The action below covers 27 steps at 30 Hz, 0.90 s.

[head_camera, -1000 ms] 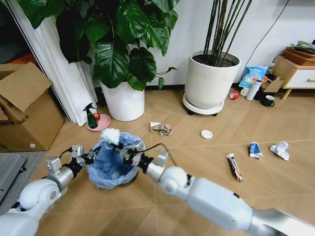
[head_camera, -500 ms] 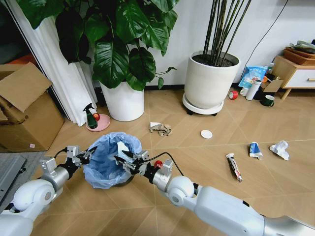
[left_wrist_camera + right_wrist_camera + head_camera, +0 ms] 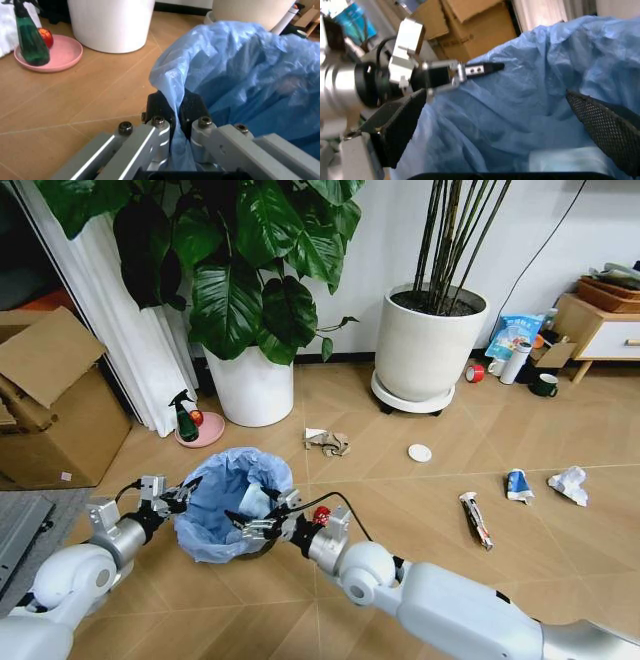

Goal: Pick up the trash bin and place the garbage on the floor into it.

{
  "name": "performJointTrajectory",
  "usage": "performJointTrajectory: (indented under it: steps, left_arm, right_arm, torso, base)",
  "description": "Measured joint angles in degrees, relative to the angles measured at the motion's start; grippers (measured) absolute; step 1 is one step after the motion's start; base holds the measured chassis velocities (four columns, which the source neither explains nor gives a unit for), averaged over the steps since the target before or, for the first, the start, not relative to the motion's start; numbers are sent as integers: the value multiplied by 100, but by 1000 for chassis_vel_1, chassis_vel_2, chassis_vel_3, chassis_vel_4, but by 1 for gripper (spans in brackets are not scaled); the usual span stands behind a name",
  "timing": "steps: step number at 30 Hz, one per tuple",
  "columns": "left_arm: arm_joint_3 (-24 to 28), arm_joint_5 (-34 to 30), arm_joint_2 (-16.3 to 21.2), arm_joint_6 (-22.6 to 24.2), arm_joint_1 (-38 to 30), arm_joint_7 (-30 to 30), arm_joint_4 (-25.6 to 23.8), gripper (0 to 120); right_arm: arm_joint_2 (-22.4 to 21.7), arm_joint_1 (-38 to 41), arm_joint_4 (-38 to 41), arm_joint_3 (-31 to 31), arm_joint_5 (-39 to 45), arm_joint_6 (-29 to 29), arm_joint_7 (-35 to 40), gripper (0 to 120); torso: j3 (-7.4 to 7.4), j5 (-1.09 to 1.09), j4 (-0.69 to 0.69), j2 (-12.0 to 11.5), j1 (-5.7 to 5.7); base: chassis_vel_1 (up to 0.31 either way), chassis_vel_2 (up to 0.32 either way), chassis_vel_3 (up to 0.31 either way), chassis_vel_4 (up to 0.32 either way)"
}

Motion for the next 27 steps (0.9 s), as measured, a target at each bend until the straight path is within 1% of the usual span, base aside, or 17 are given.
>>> performJointTrajectory:
  steps: [3,10,13,14,17,18,20,21,22,25,27]
  left_arm:
    - [-9,3,1,0,25,-5,1,0]
    - [-102,6,7,1,120,-9,3,0]
    - [-280,-17,97,14,246,-70,-4,0]
    - [-280,-17,97,14,246,-70,-4,0]
    - [-511,-80,160,32,356,-100,-49,0]
    - [-511,-80,160,32,356,-100,-49,0]
    - [-636,-106,200,38,430,-100,-78,0]
    - [-636,-106,200,38,430,-100,-78,0]
    - [-673,-112,207,39,449,-101,-84,0]
    - [-772,-166,208,44,469,-100,-124,0]
    - [-790,-174,211,45,474,-100,-136,0]
  right_arm:
    - [108,30,4,6,-4,-59,133,100]
    - [33,-16,109,308,-254,-46,200,100]
    - [-221,-139,385,890,-303,-225,518,100]
    - [-221,-139,385,890,-303,-225,518,100]
    - [-588,-314,448,1418,-342,-382,687,100]
    - [-588,-314,448,1418,-342,-382,687,100]
    - [-809,-651,417,1766,-431,-558,831,100]
    - [-809,-651,417,1766,-431,-558,831,100]
    - [-853,-862,368,1884,-465,-642,951,100]
    - [-751,-1457,132,2081,-524,-937,1331,100]
    - [-693,-1576,59,2098,-547,-1035,1445,100]
  torso:
    - [0,0,2,0,0]
    - [0,0,0,0,0]
    - [0,0,1,0,0]
    - [0,0,1,0,0]
    - [0,0,1,0,0]
    - [0,0,1,0,0]
    - [0,1,-1,0,0]
    - [0,1,-1,0,0]
    - [0,1,-1,0,0]
    - [0,3,-1,0,0]
    - [0,2,-1,0,0]
  base:
    - [0,0,0,0]
    - [0,0,0,0]
    - [0,0,0,0]
    - [0,0,0,0]
    - [0,0,0,0]
    - [0,0,0,0]
    - [0,0,0,0]
    - [0,0,0,0]
    - [0,0,0,0]
    - [0,0,0,0]
    - [0,0,0,0]
